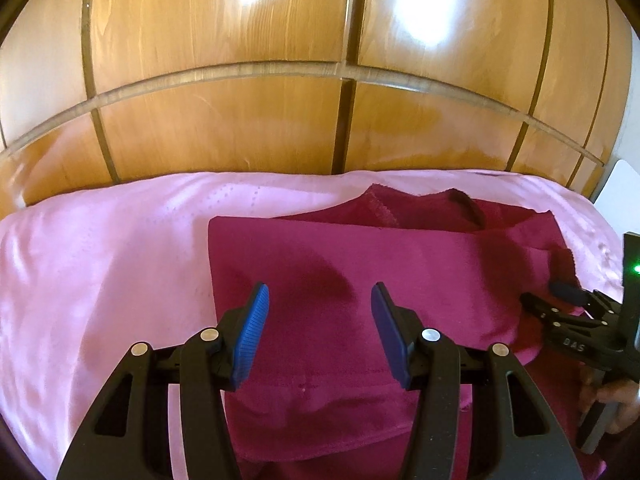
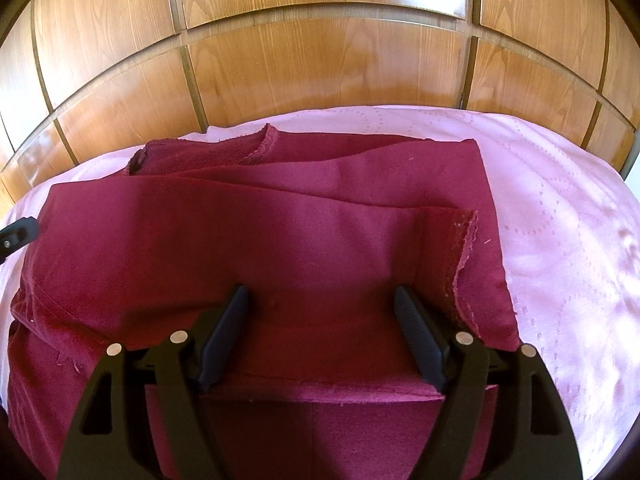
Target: Fold small clothes
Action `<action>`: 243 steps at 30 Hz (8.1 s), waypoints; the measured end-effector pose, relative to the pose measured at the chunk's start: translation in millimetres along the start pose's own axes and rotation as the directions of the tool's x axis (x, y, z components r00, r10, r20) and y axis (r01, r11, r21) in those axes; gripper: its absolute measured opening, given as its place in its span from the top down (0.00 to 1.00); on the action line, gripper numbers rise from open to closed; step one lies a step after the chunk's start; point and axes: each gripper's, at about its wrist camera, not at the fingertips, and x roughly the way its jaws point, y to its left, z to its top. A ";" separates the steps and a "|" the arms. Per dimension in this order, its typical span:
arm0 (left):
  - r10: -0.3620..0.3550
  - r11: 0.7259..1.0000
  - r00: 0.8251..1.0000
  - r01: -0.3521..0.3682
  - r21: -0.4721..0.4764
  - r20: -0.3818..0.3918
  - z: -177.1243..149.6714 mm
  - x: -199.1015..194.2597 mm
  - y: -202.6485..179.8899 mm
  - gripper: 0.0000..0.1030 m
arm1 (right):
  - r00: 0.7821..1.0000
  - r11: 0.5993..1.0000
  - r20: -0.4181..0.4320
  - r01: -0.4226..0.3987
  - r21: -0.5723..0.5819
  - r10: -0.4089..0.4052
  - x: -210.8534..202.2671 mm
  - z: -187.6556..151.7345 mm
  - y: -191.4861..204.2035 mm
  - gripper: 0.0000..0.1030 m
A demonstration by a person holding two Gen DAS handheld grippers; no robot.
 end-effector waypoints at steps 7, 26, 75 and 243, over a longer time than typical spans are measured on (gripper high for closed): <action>0.021 1.000 0.998 -0.021 -0.010 -0.057 -7.7 28.9 8.0 0.49 | 1.000 1.000 -0.001 0.000 0.000 0.000 1.4 -0.1 0.1 0.25; -0.068 0.995 0.990 0.059 -0.076 -0.124 -86.1 -61.9 34.3 0.48 | 0.998 0.999 -0.067 0.018 -0.047 -0.021 -41.3 -16.2 -7.3 0.10; -0.511 0.691 0.858 0.449 -0.567 0.055 -46.3 -77.2 98.2 0.33 | 0.914 0.799 -0.001 -0.355 0.485 0.406 -100.9 -23.8 -130.7 0.32; 0.084 0.989 0.992 -0.094 -0.116 -0.090 -162.3 -166.6 59.4 0.43 | 0.995 0.996 -0.087 -0.038 0.083 0.045 -78.0 -81.8 -29.4 0.31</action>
